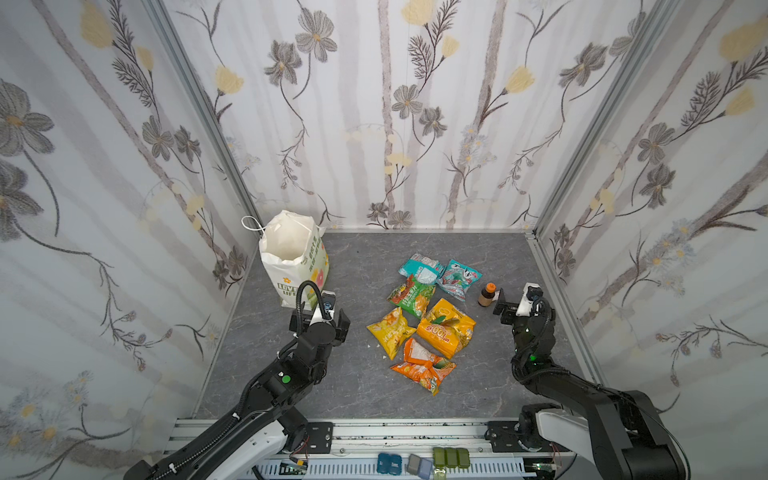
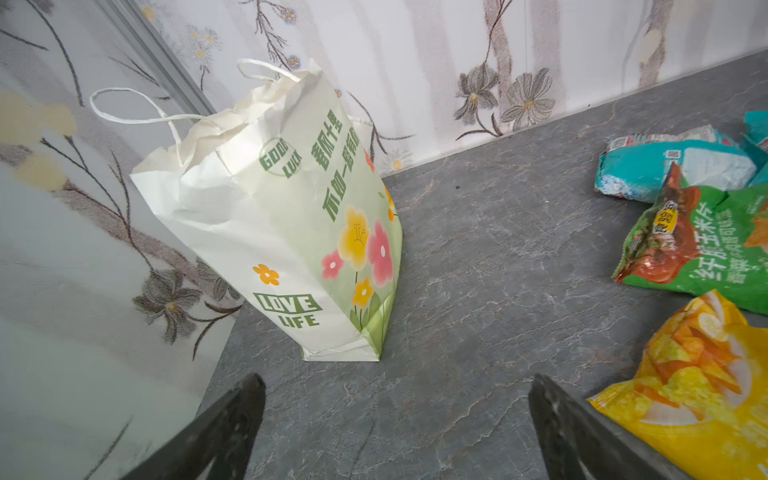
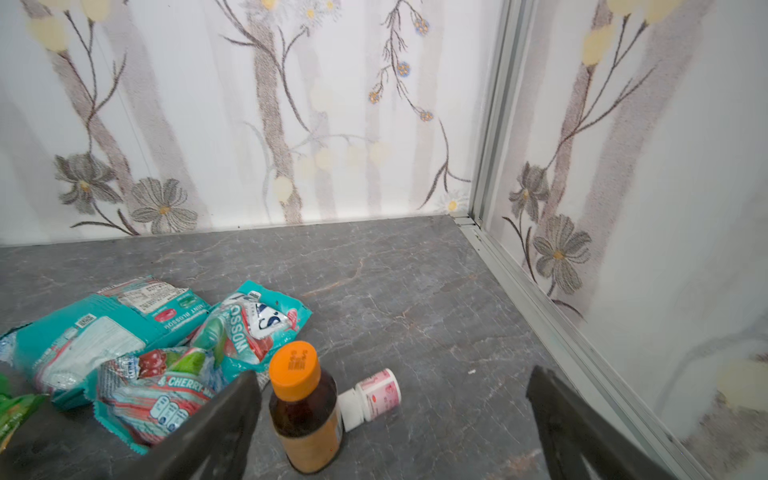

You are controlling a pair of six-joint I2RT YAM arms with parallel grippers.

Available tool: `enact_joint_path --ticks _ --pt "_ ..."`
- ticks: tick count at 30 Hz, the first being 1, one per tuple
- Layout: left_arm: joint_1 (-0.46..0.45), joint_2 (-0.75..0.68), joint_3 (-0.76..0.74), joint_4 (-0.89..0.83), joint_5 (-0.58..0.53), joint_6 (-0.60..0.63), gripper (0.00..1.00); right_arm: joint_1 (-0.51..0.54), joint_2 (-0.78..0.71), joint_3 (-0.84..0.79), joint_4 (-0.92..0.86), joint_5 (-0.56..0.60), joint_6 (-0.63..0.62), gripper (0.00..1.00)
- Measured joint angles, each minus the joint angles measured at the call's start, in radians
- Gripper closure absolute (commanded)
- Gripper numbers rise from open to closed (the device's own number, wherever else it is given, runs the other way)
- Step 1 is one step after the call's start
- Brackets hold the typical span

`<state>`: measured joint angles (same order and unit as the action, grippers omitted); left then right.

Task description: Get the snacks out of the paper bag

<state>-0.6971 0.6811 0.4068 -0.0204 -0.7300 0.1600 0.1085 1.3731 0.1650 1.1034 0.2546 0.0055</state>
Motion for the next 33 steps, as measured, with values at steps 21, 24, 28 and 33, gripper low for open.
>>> enact_joint_path --ticks 21,24,28,33 --pt "0.559 0.449 -0.296 0.790 0.239 -0.087 0.00 -0.076 0.127 -0.033 0.255 -0.038 0.028 0.00" --pt "0.598 0.613 -0.241 0.912 0.343 -0.114 0.00 -0.089 0.127 -0.033 0.264 -0.071 0.039 0.00" --pt "0.629 0.830 -0.149 1.040 0.442 -0.135 0.00 -0.090 0.127 -0.034 0.269 -0.088 0.047 0.00" --pt "0.645 0.890 -0.092 1.041 0.500 -0.153 0.00 -0.091 0.130 -0.010 0.253 -0.091 0.054 0.00"
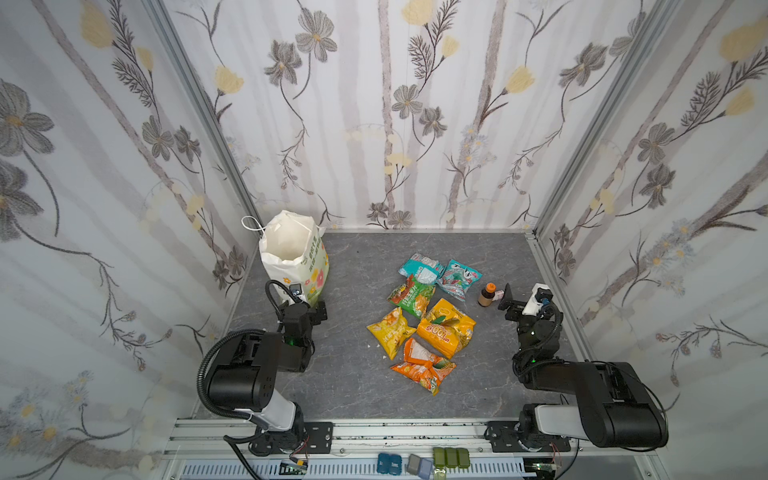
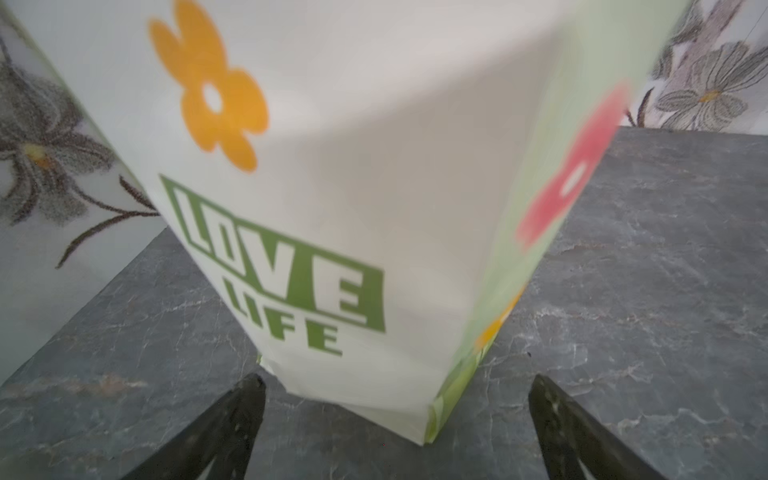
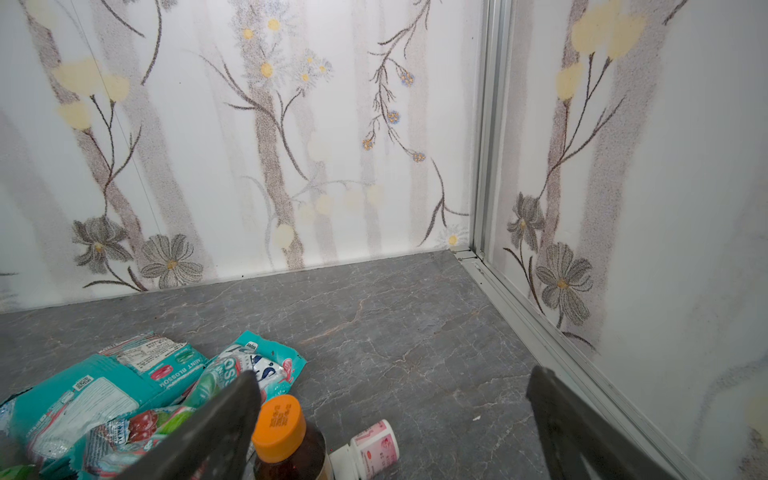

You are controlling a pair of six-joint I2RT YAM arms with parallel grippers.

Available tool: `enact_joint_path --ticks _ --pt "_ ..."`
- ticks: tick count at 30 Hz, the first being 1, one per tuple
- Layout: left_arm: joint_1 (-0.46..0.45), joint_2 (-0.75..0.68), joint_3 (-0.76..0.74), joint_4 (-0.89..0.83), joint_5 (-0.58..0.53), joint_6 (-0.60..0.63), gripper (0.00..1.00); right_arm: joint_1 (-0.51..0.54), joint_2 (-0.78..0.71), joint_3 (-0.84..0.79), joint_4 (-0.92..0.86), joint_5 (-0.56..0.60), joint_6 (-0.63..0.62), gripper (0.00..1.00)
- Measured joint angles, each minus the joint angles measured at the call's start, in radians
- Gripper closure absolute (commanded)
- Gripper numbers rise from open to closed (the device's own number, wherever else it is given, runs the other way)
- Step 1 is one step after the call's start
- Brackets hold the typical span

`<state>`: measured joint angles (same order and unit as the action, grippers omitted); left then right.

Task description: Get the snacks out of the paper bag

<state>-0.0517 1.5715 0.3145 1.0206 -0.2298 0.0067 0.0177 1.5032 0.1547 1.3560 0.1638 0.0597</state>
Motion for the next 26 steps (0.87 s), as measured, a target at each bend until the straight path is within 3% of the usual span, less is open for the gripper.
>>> enact_joint_path --ticks 8,26 --pt "0.007 0.002 0.048 -0.055 -0.006 -0.029 0.00 0.004 0.002 0.038 -0.049 -0.061 -0.017 0.00" --pt "0.007 0.002 0.050 -0.061 -0.006 -0.033 0.00 0.004 0.005 0.042 -0.058 -0.076 -0.028 0.00"
